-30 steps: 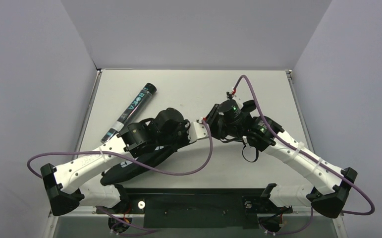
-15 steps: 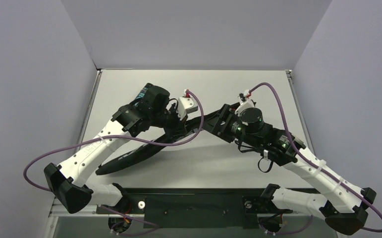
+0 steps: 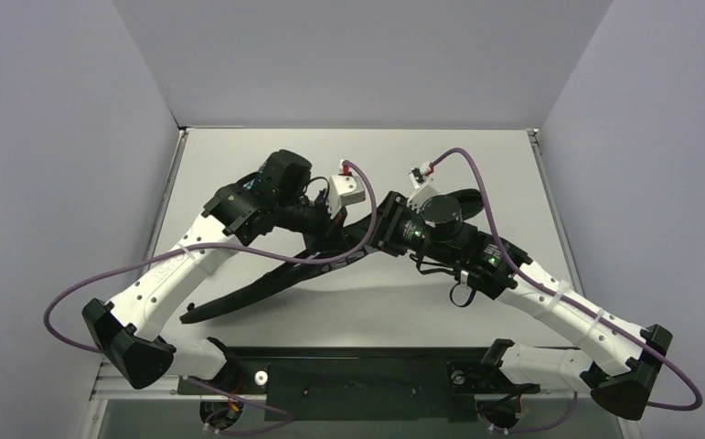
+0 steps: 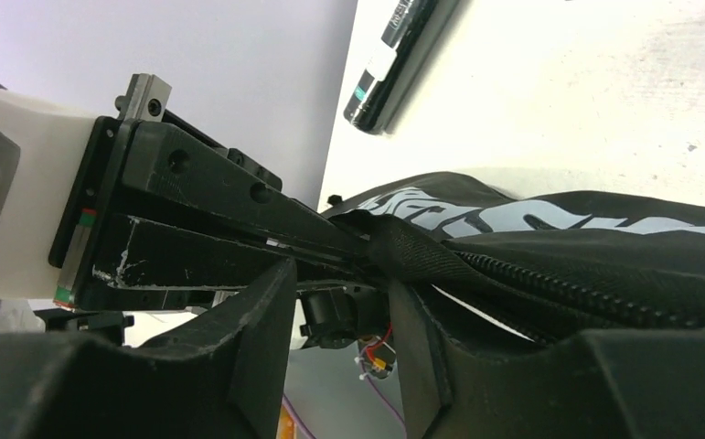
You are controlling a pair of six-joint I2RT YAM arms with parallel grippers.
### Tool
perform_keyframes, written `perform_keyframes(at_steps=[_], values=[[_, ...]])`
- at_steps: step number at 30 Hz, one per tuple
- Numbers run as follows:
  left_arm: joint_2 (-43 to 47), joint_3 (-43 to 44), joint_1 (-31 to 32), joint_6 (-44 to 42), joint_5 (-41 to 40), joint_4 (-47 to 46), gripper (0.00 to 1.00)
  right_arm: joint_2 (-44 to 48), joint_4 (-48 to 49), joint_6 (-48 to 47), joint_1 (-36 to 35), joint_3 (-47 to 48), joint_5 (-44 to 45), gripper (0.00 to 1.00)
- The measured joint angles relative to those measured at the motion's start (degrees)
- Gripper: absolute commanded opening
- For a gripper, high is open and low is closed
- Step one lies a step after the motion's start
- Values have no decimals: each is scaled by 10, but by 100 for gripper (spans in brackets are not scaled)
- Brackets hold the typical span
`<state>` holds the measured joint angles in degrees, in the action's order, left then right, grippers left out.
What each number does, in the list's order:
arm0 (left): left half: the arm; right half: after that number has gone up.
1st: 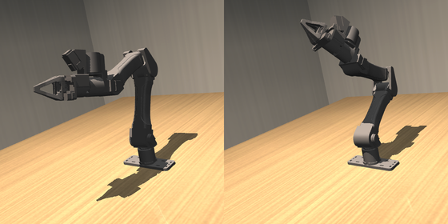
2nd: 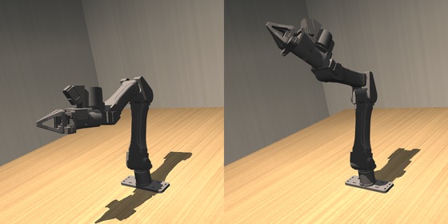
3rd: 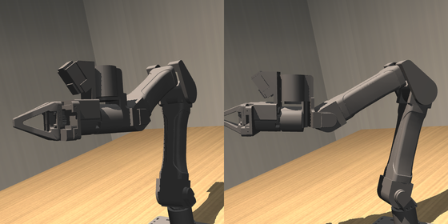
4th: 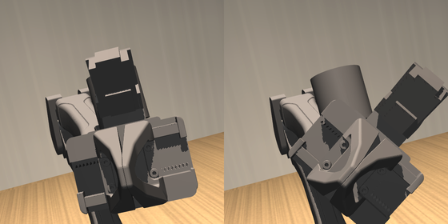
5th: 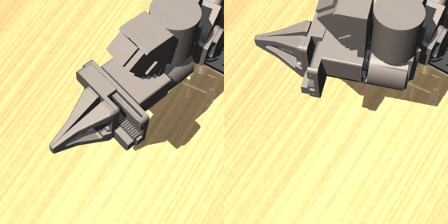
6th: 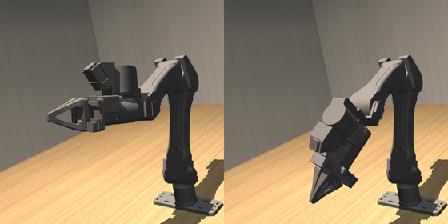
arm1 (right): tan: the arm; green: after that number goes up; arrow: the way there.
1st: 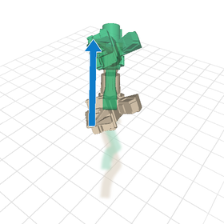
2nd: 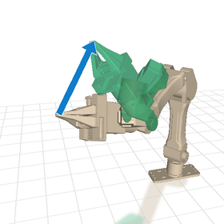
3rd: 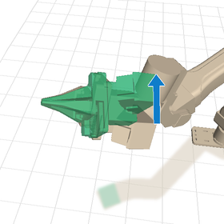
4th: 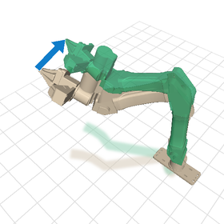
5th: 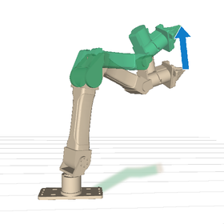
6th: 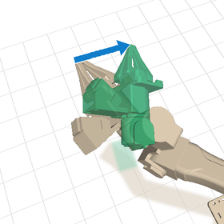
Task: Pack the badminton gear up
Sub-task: Zip the racket bag at the center of the board.
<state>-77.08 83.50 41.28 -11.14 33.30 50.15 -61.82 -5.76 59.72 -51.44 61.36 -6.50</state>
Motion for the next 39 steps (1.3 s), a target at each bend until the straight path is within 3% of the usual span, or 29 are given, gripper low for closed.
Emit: perform_keyframes(at_steps=[4, 24, 30, 39], values=[[-12, 30, -12, -13, 18, 31, 0, 1, 24, 0, 0, -8, -7, 29], [-85, 114, -61, -14, 129, 92, 0, 16, 95, 6, 0, -57, -43, 28], [-89, 123, -62, -12, 150, 85, 0, 17, 112, 7, 1, -69, -56, 17], [-90, 123, -62, -13, 165, 85, 0, 47, 120, 10, 14, -91, -57, 23]])
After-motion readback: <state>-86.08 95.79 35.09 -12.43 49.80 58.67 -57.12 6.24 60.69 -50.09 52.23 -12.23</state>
